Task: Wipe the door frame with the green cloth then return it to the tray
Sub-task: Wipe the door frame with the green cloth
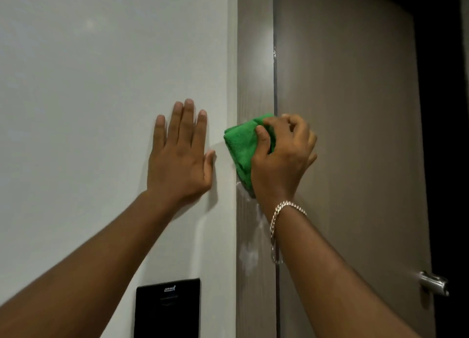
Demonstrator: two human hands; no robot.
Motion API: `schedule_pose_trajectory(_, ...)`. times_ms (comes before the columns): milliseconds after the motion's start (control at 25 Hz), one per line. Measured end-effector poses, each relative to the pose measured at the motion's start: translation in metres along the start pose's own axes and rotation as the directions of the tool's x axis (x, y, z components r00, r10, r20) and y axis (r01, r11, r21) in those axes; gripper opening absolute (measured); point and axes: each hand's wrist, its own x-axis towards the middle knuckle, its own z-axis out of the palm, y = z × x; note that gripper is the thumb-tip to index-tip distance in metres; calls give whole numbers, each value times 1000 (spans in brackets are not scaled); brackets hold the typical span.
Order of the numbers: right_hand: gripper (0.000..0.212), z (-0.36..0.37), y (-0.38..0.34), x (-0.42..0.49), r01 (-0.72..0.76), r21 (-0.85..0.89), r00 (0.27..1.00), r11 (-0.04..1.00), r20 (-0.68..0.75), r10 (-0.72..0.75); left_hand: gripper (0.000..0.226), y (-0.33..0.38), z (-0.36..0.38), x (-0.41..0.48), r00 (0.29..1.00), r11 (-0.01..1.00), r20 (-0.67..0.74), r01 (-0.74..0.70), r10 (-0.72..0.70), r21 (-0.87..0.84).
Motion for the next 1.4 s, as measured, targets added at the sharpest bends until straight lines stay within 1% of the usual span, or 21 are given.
schedule_pose_trajectory(40,26,3,-1,-6,47,-18,998,999,30,-46,75,-1,4,-1,1000,1000,-12,-14,14,24)
schedule_pose_trajectory(120,58,9,-4,-22,124,-102,976,987,191,-103,74,-2,9,-1,999,999,-39,-21,22,28)
schedule_pose_trajectory(160,71,12,-3,-27,150,-145,960,978,258,-109,74,-3,10,0,998,999,-54,-21,23,25)
schedule_pose_trajectory(200,77,14,0,-28,164,-168,949,972,295,-109,74,-3,11,1,998,999,-62,-23,25,29)
schedule_pose_trajectory(280,73,18,6,-19,172,-166,940,971,322,-111,75,-3,13,2,997,998,-64,-29,32,47)
schedule_pose_trajectory(400,70,27,-1,8,166,-166,942,972,318,-107,75,-3,13,1,997,997,-74,-33,37,63)
schedule_pose_trajectory(440,72,29,-3,14,186,-169,939,968,321,-124,75,-3,13,1,996,998,-76,-35,40,60)
schedule_pose_trajectory(520,76,26,2,15,273,-158,913,949,354,-204,75,-3,13,1,996,998,-78,-39,44,58)
schedule_pose_trajectory(600,74,14,21,3,317,-119,891,941,377,-252,76,-4,14,1,996,996,-82,-41,47,74)
schedule_pose_trajectory(720,73,4,34,-8,205,-105,925,973,347,-158,77,-3,14,0,995,995,-87,-30,39,95)
schedule_pose_trajectory(840,76,24,0,21,56,-120,952,991,305,-16,78,-2,12,1,997,995,-67,-29,35,91)
schedule_pose_trajectory(920,70,33,-19,41,-27,-89,957,996,286,51,78,-1,11,2,998,995,-61,-25,31,92)
schedule_pose_trajectory(960,66,35,-21,41,-11,-89,960,996,279,35,79,-1,10,3,998,995,-57,-25,30,92)
schedule_pose_trajectory(1000,63,32,-16,34,56,-97,958,994,284,-26,79,-1,10,2,998,995,-51,-28,32,92)
schedule_pose_trajectory(1080,60,20,1,5,234,-115,927,965,325,-186,81,-4,11,-2,998,995,-51,-42,47,86)
schedule_pose_trajectory(1120,60,11,10,-8,276,-107,911,955,346,-224,81,-5,11,-5,997,995,-50,-52,56,85)
schedule_pose_trajectory(1160,59,6,20,-16,280,-98,905,955,360,-229,82,-6,11,-10,997,994,-48,-60,64,87)
schedule_pose_trajectory(1240,58,6,25,-9,217,-87,919,972,354,-173,83,-7,12,-18,997,994,-50,-59,63,90)
schedule_pose_trajectory(1320,58,17,11,11,132,-97,940,986,328,-93,83,-7,13,-23,998,995,-52,-41,46,89)
schedule_pose_trajectory(1400,58,28,-6,27,123,-136,942,983,329,-72,84,-6,14,-22,998,994,-48,-36,41,99)
